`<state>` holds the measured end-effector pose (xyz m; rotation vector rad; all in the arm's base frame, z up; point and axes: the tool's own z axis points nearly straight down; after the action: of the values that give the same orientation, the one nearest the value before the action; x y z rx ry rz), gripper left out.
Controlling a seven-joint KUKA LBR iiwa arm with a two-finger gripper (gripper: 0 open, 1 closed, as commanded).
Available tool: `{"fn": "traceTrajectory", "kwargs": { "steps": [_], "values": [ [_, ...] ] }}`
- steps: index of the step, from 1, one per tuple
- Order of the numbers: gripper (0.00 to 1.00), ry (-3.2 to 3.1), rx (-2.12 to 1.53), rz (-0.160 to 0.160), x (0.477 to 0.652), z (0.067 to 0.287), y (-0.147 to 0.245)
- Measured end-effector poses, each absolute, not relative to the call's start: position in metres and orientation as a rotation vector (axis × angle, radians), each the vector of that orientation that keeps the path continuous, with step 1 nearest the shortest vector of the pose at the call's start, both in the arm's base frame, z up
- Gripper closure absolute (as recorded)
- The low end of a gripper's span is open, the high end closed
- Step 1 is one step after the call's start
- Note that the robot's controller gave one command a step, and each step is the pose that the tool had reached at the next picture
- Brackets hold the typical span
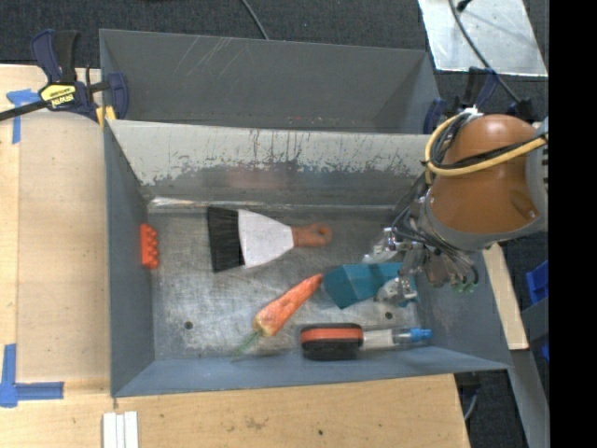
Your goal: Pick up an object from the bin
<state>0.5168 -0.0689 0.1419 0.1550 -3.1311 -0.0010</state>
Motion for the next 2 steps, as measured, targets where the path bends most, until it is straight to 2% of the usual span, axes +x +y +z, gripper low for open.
{"fn": "traceTrajectory", "kwargs": {
  "steps": [2],
  "values": [
    [1.00,-3.129,0.186,-0.002,0.513,0.170,-0.072]
  ]
}}
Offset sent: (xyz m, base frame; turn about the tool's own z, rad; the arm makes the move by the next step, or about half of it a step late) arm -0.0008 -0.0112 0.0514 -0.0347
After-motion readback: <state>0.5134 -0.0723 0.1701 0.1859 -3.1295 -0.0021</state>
